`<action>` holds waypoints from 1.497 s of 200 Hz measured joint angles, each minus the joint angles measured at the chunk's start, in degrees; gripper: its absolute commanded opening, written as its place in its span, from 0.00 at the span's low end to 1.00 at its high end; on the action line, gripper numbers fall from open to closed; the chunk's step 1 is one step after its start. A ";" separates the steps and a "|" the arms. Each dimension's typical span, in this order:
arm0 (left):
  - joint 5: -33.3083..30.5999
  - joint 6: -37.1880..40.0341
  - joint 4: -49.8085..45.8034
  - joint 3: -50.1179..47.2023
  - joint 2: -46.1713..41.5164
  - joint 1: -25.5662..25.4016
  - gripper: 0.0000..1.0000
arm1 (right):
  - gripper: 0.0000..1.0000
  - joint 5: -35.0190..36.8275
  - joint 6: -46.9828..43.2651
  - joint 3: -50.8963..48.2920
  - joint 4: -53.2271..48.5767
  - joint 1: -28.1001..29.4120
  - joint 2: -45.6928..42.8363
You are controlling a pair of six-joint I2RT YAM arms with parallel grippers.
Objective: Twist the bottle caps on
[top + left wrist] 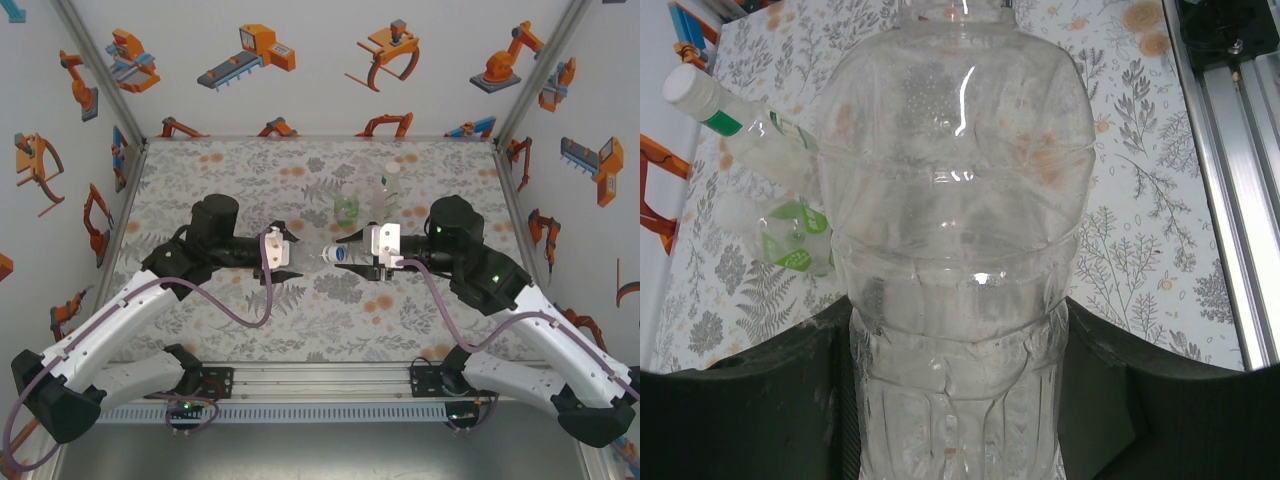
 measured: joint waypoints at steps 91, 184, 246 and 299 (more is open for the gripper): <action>0.04 0.00 0.00 0.00 0.00 0.00 0.00 | 0.41 0.00 0.00 0.00 -0.31 0.00 0.48; -0.33 0.13 -0.22 0.00 0.02 0.00 0.00 | 0.23 1.07 -0.02 0.00 -0.26 0.04 0.68; -4.83 -0.02 0.24 -0.04 -0.28 0.04 0.00 | 0.11 6.12 10.19 -1.11 3.48 0.09 1.66; -8.57 -1.01 1.81 -2.05 -2.54 1.27 0.00 | 0.00 11.06 29.97 -7.87 18.12 0.02 1.73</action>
